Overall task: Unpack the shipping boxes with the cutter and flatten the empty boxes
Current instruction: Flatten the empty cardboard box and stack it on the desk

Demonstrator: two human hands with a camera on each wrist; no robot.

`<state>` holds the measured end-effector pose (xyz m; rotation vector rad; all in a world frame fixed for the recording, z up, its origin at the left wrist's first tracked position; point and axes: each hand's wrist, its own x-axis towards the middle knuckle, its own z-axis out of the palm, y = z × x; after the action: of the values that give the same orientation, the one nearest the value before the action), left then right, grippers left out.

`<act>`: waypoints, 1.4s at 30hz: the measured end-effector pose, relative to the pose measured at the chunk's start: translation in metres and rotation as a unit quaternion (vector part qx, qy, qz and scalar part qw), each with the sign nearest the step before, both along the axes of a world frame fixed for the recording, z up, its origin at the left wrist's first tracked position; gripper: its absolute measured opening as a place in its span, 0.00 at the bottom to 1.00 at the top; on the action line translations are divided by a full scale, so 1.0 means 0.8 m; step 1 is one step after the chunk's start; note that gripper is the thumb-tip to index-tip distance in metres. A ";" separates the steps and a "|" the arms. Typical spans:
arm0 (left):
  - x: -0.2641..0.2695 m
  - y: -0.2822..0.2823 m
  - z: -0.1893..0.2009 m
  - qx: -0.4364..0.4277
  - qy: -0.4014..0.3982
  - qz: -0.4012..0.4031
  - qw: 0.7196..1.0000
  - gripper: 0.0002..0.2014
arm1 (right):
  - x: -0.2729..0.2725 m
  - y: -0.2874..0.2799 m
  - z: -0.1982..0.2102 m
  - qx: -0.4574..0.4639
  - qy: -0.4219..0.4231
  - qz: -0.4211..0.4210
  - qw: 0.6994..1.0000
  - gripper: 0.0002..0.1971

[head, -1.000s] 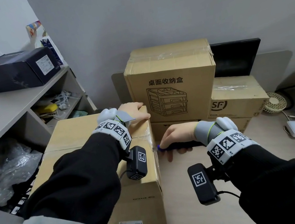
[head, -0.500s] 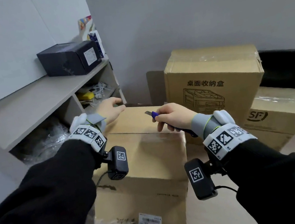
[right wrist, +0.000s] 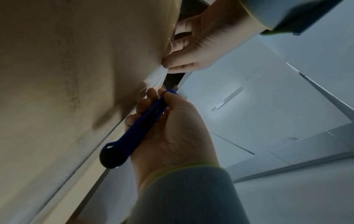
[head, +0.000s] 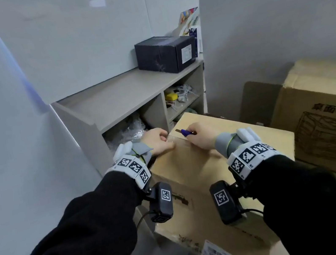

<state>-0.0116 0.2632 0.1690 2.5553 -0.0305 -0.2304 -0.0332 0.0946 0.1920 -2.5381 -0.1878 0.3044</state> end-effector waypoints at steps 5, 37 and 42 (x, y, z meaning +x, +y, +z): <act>0.005 0.003 0.002 -0.004 0.015 -0.007 1.000 0.06 | 0.014 0.013 -0.005 -0.028 -0.009 0.008 1.000 0.09; 0.002 0.009 -0.033 -0.184 0.019 0.023 0.982 0.29 | 0.012 0.041 0.009 -0.239 -0.053 0.121 0.962 0.15; -0.003 0.007 -0.033 -0.188 0.015 0.023 0.982 0.27 | 0.007 0.040 0.012 -0.244 -0.044 0.119 0.961 0.16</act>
<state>-0.0136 0.2688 0.1426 2.1740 -0.0021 -0.2211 -0.0276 0.1267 0.2017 -3.0260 -0.5117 0.3671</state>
